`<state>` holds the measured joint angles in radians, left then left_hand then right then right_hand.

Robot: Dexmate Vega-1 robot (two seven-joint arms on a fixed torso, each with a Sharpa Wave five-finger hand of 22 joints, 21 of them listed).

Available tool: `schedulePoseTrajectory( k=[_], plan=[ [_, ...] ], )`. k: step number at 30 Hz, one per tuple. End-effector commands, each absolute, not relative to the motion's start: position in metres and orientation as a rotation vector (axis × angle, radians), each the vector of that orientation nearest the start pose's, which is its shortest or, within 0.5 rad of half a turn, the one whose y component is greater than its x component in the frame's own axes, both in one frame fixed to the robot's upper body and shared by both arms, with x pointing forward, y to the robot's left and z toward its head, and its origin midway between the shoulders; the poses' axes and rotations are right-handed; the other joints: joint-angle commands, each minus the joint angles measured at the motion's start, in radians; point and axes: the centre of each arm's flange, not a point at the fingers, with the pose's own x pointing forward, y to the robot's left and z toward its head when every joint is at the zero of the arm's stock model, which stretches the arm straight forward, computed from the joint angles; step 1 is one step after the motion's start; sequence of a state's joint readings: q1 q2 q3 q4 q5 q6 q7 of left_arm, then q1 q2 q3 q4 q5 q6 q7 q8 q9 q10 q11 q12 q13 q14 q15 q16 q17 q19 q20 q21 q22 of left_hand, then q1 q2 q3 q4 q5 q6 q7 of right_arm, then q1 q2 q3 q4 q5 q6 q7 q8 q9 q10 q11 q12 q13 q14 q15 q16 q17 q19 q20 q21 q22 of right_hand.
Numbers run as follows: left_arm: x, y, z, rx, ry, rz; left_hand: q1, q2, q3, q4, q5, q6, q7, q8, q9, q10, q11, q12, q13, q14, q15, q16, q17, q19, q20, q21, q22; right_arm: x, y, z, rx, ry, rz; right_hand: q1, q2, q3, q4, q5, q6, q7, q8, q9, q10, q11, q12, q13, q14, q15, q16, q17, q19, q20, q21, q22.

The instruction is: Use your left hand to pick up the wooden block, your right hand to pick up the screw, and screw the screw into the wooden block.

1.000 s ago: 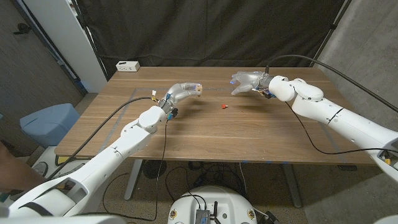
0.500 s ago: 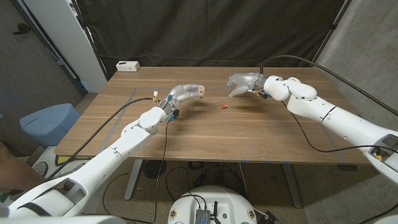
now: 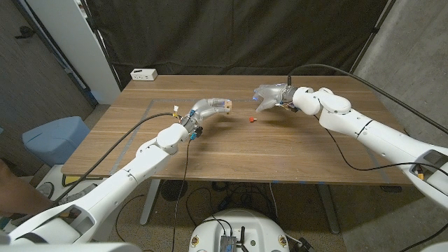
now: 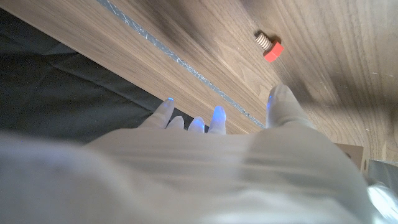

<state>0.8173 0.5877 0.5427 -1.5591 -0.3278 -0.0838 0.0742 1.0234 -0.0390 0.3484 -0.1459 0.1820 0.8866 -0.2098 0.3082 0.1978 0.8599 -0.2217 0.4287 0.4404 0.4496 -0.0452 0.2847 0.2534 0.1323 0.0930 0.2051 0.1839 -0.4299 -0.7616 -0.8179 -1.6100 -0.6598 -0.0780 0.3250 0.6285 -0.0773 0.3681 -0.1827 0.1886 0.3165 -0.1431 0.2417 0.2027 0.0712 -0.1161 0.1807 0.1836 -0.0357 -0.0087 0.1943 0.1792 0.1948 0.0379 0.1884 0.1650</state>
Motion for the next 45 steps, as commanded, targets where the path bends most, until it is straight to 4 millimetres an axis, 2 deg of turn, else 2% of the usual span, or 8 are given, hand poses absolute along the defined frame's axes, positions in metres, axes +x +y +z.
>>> schedulePoseTrajectory(
  k=[1, 12, 24, 32, 45],
  plan=[
    [0.617, 0.195, -0.023, 0.364, -0.586, -0.293, -0.003, 0.013, -0.002, 0.005, 0.003, 0.013, -0.008, 0.008, 0.002, -0.002, -0.001, 0.051, 0.068, -0.006, -0.121, -0.001, 0.004, -0.002, -0.003, -0.001, 0.003, 0.638, -0.179, 0.069, -1.797, -0.521, 0.203, 0.019, -0.001, 0.009, 0.001, -0.001, 0.009, -0.002, 0.007, 0.003, -0.007, -0.002, 0.004, 0.005, -0.001, 0.003, 0.0, 0.005, 0.006, 0.006, 0.0, 0.003],
    [0.611, 0.195, -0.03, 0.369, -0.585, -0.302, -0.004, 0.016, -0.004, 0.006, 0.004, 0.017, -0.007, 0.008, 0.002, -0.003, -0.001, 0.048, 0.069, -0.008, -0.122, 0.0, 0.006, -0.002, -0.005, 0.0, 0.003, 0.634, -0.175, 0.064, -1.8, -0.499, 0.23, 0.03, -0.01, 0.013, 0.004, -0.003, 0.002, -0.002, 0.006, 0.006, -0.018, 0.001, 0.001, 0.006, -0.003, 0.007, -0.001, 0.006, 0.004, 0.007, -0.001, 0.004],
    [0.609, 0.196, -0.034, 0.361, -0.59, -0.296, -0.003, 0.016, -0.007, 0.005, 0.004, 0.017, -0.008, 0.007, 0.002, -0.003, -0.001, 0.046, 0.07, -0.007, -0.122, 0.0, 0.006, -0.004, -0.005, 0.0, 0.003, 0.633, -0.16, 0.062, -1.848, -0.494, 0.244, 0.039, -0.02, 0.015, 0.007, -0.004, -0.008, -0.002, 0.005, 0.01, -0.033, 0.006, -0.002, 0.006, -0.014, 0.015, -0.003, 0.007, 0.001, 0.018, -0.002, 0.004],
    [0.61, 0.197, -0.033, 0.365, -0.592, -0.298, -0.004, 0.018, -0.008, 0.005, 0.004, 0.018, -0.008, 0.007, 0.003, -0.002, -0.001, 0.045, 0.071, -0.007, -0.121, 0.001, 0.007, -0.004, -0.004, 0.0, 0.003, 0.636, -0.154, 0.059, -1.862, -0.499, 0.251, 0.052, -0.023, 0.02, 0.005, -0.004, -0.011, -0.009, 0.006, 0.013, -0.035, -0.001, 0.0, 0.006, -0.014, 0.015, -0.003, 0.007, 0.006, 0.025, 0.0, 0.004],
    [0.614, 0.197, -0.03, 0.375, -0.592, -0.308, -0.003, 0.02, -0.01, 0.005, 0.005, 0.02, -0.008, 0.007, 0.003, -0.002, 0.0, 0.042, 0.071, -0.009, -0.121, 0.002, 0.007, -0.005, -0.005, 0.001, 0.003, 0.64, -0.146, 0.059, -1.894, -0.501, 0.264, 0.083, -0.031, 0.031, 0.001, -0.004, -0.002, -0.018, 0.017, 0.019, -0.049, 0.005, -0.002, 0.007, -0.019, 0.018, -0.003, 0.007, 0.008, 0.032, 0.0, 0.004]
  ],
)
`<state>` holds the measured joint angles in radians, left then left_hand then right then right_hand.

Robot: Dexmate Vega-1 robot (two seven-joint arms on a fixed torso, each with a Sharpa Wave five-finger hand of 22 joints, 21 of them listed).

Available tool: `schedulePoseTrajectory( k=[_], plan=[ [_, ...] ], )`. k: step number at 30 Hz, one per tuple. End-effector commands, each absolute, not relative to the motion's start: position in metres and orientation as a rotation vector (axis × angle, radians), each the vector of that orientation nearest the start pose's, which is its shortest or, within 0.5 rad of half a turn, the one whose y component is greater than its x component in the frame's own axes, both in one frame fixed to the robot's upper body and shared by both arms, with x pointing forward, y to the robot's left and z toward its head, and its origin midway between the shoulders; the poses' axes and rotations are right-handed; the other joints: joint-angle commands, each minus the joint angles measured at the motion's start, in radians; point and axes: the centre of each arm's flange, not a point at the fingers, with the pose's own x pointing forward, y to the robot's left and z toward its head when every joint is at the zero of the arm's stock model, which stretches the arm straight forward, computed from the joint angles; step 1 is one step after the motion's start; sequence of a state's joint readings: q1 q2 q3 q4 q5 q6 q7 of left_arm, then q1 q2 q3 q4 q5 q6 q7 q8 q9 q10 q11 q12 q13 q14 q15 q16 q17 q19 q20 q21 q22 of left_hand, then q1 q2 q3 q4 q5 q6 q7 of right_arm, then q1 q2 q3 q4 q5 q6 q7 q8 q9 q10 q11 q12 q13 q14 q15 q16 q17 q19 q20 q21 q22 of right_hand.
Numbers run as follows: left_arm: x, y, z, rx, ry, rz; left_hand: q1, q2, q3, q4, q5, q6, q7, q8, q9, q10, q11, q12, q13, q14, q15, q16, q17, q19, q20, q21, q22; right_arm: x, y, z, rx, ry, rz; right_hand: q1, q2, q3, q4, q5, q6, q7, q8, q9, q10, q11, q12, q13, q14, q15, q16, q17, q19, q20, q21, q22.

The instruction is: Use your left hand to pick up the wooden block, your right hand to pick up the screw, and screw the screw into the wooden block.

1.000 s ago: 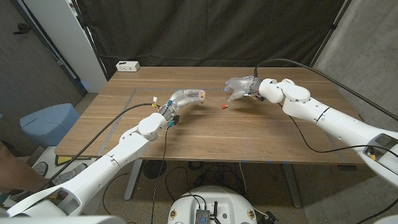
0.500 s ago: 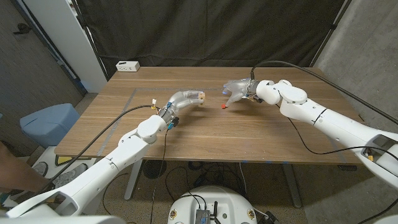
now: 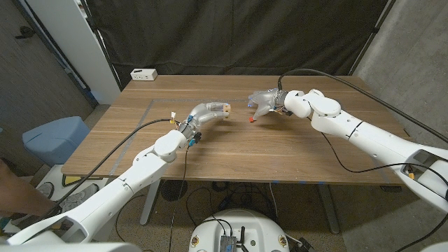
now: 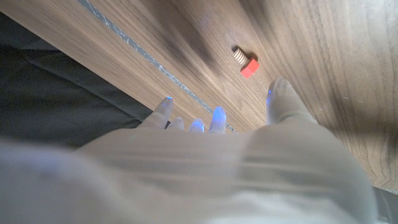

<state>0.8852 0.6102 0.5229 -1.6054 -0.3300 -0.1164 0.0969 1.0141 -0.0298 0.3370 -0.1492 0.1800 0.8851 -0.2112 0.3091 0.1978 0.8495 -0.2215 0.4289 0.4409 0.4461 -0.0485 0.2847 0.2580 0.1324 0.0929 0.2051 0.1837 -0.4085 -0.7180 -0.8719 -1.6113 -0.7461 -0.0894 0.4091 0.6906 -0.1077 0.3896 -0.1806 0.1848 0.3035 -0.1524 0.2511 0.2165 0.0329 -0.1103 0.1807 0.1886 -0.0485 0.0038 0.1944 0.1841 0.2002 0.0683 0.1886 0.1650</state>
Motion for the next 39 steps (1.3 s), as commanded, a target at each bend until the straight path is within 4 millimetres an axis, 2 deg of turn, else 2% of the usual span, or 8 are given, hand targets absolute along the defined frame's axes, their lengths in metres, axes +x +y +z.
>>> schedulePoseTrajectory(
  k=[1, 15, 25, 39],
  plan=[
    [0.614, 0.197, -0.03, 0.375, -0.592, -0.31, 0.006, 0.011, 0.001, 0.008, 0.007, 0.022, -0.007, 0.006, 0.003, 0.009, -0.001, 0.042, 0.071, -0.005, -0.118, 0.001, 0.003, -0.005, -0.005, 0.001, 0.003, 0.64, -0.145, 0.059, -1.901, -0.501, 0.264, 0.024, -0.002, 0.011, -0.002, 0.0, 0.012, -0.01, 0.009, 0.006, -0.012, -0.002, -0.002, 0.002, -0.006, 0.006, -0.003, 0.003, 0.003, 0.002, 0.0, 0.004],
    [0.614, 0.196, -0.03, 0.379, -0.595, -0.314, 0.006, 0.012, -0.001, 0.008, 0.007, 0.026, -0.006, 0.006, 0.003, 0.008, -0.001, 0.039, 0.071, -0.004, -0.119, 0.003, 0.003, -0.009, -0.006, 0.0, 0.003, 0.642, -0.136, 0.058, -1.962, -0.477, 0.265, 0.054, -0.009, 0.022, -0.002, 0.002, 0.027, -0.008, 0.025, 0.015, -0.018, 0.0, 0.0, 0.002, -0.013, 0.009, -0.003, 0.003, 0.001, 0.006, -0.001, 0.004],
    [0.614, 0.195, -0.031, 0.376, -0.595, -0.32, 0.006, 0.014, -0.003, 0.008, 0.007, 0.027, -0.007, 0.006, 0.003, 0.01, -0.001, 0.037, 0.071, -0.004, -0.12, 0.003, 0.004, -0.011, -0.006, 0.0, 0.003, 0.645, -0.132, 0.057, -1.991, -0.446, 0.263, 0.071, -0.016, 0.028, 0.002, 0.004, 0.065, 0.001, 0.051, 0.026, -0.022, 0.001, 0.001, 0.002, -0.015, 0.009, -0.002, 0.004, 0.0, 0.007, -0.002, 0.004],
    [0.615, 0.191, -0.029, 0.377, -0.606, -0.329, 0.006, 0.016, -0.005, 0.008, 0.007, 0.028, -0.007, 0.005, 0.003, 0.012, -0.001, 0.036, 0.073, -0.004, -0.119, 0.004, 0.004, -0.01, -0.006, 0.0, 0.003, 0.651, -0.126, 0.054, -2.022, -0.435, 0.26, 0.09, -0.016, 0.038, 0.003, 0.009, 0.088, 0.008, 0.073, 0.037, -0.022, 0.001, 0.003, 0.002, -0.015, 0.007, 0.0, 0.006, -0.002, 0.004, -0.002, 0.004]
  ],
)
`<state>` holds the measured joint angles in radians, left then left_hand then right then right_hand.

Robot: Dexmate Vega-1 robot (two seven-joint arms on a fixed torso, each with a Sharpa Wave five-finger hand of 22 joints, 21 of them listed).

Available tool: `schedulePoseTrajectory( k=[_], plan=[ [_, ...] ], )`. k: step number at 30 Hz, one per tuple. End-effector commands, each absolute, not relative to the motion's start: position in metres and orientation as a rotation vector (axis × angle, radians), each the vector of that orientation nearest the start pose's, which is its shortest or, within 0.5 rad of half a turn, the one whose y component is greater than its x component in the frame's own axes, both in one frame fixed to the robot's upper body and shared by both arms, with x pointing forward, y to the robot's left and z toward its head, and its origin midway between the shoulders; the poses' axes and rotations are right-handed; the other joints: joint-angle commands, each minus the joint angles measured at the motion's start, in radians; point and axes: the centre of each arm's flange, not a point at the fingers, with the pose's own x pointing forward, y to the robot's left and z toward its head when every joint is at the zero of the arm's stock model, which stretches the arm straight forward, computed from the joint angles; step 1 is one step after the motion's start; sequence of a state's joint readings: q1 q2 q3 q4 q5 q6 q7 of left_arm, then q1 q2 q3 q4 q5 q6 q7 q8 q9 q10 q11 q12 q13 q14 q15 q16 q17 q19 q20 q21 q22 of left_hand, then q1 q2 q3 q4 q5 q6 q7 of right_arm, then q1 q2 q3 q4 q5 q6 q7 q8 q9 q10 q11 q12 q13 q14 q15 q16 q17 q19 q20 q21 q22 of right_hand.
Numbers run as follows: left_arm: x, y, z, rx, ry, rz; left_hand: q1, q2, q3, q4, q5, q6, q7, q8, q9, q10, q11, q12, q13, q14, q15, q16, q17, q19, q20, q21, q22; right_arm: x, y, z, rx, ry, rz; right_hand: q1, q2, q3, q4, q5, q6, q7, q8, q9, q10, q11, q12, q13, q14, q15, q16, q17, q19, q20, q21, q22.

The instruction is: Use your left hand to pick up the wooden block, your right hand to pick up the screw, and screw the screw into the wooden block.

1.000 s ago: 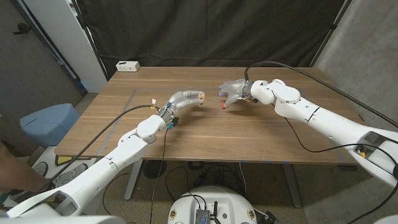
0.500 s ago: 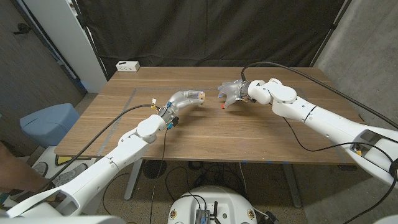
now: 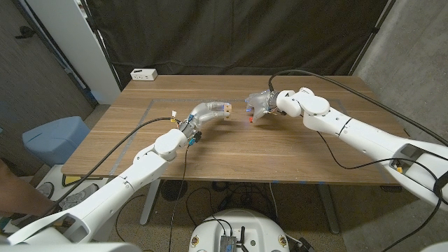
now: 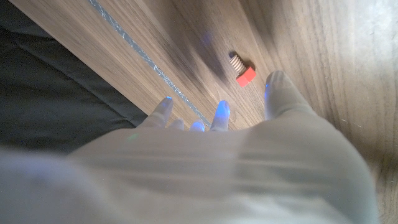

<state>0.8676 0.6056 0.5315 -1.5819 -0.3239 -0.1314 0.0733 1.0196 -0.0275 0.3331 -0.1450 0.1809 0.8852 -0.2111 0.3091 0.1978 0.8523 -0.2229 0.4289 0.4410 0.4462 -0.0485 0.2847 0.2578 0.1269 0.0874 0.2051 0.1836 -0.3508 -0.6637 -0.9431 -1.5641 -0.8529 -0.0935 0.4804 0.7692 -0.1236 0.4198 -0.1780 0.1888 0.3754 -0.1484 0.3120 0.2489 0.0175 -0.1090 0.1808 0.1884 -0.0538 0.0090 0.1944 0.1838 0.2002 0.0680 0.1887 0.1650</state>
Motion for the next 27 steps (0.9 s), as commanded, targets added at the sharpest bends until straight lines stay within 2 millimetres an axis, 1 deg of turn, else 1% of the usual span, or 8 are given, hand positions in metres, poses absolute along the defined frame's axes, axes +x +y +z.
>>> schedulePoseTrajectory(
  k=[1, 6, 16, 21, 27],
  plan=[
    [0.6156, 0.1909, -0.0293, 0.376, -0.606, -0.332, 0.001, 0.013, -0.001, 0.004, 0.006, 0.028, -0.007, 0.005, 0.003, 0.01, 0.0, 0.036, 0.073, -0.003, -0.119, 0.004, 0.004, -0.004, -0.001, 0.001, 0.003, 0.6511, -0.1254, 0.0534, -2.022, -0.436, 0.26, 0.012, 0.0, 0.009, 0.0, 0.005, 0.018, 0.004, 0.013, 0.005, -0.006, -0.001, 0.003, 0.003, -0.009, 0.002, 0.0, 0.006, -0.002, 0.003, -0.002, 0.004],
    [0.6161, 0.1894, -0.0289, 0.378, -0.607, -0.333, 0.001, 0.013, -0.001, 0.003, 0.006, 0.029, -0.006, 0.006, 0.003, 0.01, 0.0, 0.036, 0.073, -0.002, -0.12, 0.005, 0.004, -0.004, -0.001, 0.001, 0.003, 0.6514, -0.1233, 0.0528, -2.03, -0.434, 0.256, 0.019, 0.001, 0.012, 0.001, 0.006, 0.022, 0.003, 0.019, 0.009, -0.005, 0.004, 0.004, 0.003, -0.009, 0.002, 0.001, 0.006, -0.002, 0.002, -0.002, 0.004],
    [0.6171, 0.1864, -0.029, 0.378, -0.608, -0.339, 0.002, 0.014, -0.002, 0.003, 0.006, 0.032, -0.007, 0.006, 0.004, 0.011, 0.0, 0.036, 0.074, -0.001, -0.121, 0.006, 0.005, -0.004, -0.001, 0.001, 0.003, 0.6542, -0.1196, 0.053, -2.04, -0.429, 0.258, 0.033, 0.001, 0.02, 0.002, 0.009, 0.052, -0.003, 0.041, 0.018, -0.002, 0.0, 0.006, 0.003, -0.008, 0.002, 0.002, 0.007, -0.001, 0.001, -0.001, 0.004],
    [0.6172, 0.1857, -0.0291, 0.378, -0.608, -0.34, 0.002, 0.015, -0.002, 0.003, 0.007, 0.032, -0.007, 0.006, 0.004, 0.012, 0.0, 0.035, 0.074, -0.001, -0.122, 0.006, 0.005, -0.004, -0.001, 0.001, 0.003, 0.6555, -0.1196, 0.0537, -2.044, -0.428, 0.259, 0.038, 0.0, 0.023, 0.003, 0.01, 0.07, -0.001, 0.054, 0.024, -0.003, -0.001, 0.005, 0.003, -0.007, 0.001, 0.003, 0.007, 0.0, 0.001, -0.001, 0.004],
    [0.6168, 0.1854, -0.029, 0.38, -0.607, -0.338, 0.003, 0.015, -0.003, 0.002, 0.007, 0.033, -0.007, 0.006, 0.004, 0.014, 0.0, 0.036, 0.075, 0.0, -0.122, 0.007, 0.005, -0.004, -0.001, 0.002, 0.003, 0.6565, -0.1197, 0.0534, -2.046, -0.427, 0.256, 0.045, 0.001, 0.027, 0.003, 0.011, 0.073, -0.001, 0.062, 0.029, -0.002, -0.003, 0.006, 0.003, -0.007, -0.001, 0.004, 0.008, 0.002, 0.0, 0.0, 0.004]
  ],
)
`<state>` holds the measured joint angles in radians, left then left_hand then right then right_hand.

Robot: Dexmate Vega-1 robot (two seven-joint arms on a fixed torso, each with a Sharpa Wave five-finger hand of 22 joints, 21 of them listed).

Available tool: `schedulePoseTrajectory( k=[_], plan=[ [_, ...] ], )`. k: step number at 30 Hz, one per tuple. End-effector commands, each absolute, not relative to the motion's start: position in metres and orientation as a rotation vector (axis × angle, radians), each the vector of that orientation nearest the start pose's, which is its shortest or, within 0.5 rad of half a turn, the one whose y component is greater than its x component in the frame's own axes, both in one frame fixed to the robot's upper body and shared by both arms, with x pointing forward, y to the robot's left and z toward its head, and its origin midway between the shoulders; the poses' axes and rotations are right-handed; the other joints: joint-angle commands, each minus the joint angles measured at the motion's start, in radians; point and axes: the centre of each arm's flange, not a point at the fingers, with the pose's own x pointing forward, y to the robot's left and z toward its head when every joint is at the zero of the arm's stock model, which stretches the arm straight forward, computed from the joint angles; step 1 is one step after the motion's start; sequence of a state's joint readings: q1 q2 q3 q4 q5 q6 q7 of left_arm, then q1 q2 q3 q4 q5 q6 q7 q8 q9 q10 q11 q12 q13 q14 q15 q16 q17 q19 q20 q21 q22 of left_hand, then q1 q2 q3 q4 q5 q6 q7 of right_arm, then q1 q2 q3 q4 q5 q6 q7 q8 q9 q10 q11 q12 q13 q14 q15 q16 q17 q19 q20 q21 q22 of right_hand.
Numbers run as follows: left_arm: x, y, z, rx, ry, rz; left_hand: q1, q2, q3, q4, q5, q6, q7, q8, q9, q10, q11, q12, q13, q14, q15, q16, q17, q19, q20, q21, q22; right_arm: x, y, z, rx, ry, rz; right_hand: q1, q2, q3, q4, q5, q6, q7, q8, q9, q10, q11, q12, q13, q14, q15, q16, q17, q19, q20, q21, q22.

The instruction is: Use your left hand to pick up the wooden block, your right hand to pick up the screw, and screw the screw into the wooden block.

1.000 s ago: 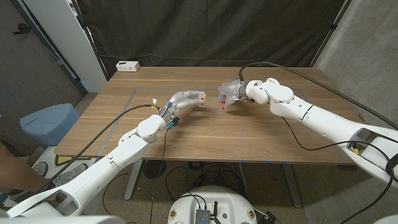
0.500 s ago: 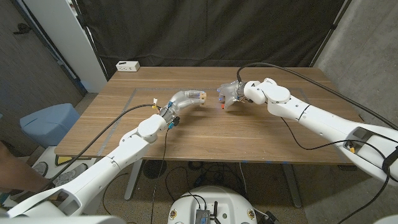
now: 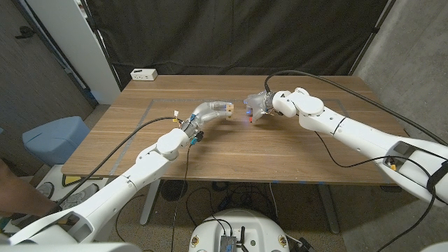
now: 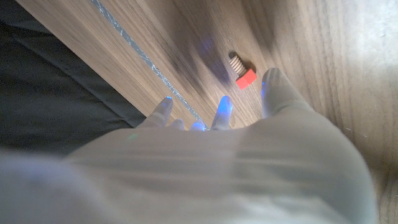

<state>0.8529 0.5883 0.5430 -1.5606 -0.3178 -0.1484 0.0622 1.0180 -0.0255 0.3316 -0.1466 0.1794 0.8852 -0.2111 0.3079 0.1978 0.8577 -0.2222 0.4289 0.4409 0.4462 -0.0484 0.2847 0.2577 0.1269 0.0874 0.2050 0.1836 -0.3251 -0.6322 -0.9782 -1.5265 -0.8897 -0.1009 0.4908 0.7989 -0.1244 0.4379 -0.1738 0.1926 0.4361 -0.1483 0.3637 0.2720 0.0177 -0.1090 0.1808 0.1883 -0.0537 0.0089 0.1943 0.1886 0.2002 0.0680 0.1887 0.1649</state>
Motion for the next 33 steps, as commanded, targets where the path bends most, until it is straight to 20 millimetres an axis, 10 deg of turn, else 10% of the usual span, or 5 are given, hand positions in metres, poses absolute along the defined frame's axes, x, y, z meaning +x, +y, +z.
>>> schedulePoseTrajectory(
  k=[1, 33],
  plan=[
    [0.6168, 0.1853, -0.0291, 0.379, -0.607, -0.34, 0.005, 0.013, -0.002, 0.004, 0.008, 0.033, -0.007, 0.007, 0.004, 0.009, -0.001, 0.036, 0.075, 0.0, -0.122, 0.007, 0.005, -0.004, -0.001, 0.002, 0.003, 0.6568, -0.1197, 0.0535, -2.045, -0.427, 0.257, 0.015, 0.002, 0.009, -0.001, 0.007, 0.015, -0.002, 0.012, 0.007, -0.003, -0.004, 0.006, 0.003, -0.007, -0.001, 0.004, 0.003, 0.002, -0.001, 0.0, 0.004],
    [0.6183, 0.1852, -0.0284, 0.38, -0.602, -0.345, 0.006, 0.016, -0.005, 0.003, 0.008, 0.037, -0.007, 0.007, 0.004, 0.012, 0.0, 0.032, 0.077, -0.001, -0.121, 0.007, 0.005, -0.006, 0.001, 0.002, 0.003, 0.664, -0.1188, 0.0498, -2.038, -0.433, 0.247, 0.053, 0.011, 0.036, 0.003, 0.013, 0.107, 0.02, 0.096, 0.048, 0.027, -0.006, 0.013, 0.003, 0.018, -0.02, 0.013, 0.006, 0.027, -0.014, 0.005, 0.004]
  ],
)
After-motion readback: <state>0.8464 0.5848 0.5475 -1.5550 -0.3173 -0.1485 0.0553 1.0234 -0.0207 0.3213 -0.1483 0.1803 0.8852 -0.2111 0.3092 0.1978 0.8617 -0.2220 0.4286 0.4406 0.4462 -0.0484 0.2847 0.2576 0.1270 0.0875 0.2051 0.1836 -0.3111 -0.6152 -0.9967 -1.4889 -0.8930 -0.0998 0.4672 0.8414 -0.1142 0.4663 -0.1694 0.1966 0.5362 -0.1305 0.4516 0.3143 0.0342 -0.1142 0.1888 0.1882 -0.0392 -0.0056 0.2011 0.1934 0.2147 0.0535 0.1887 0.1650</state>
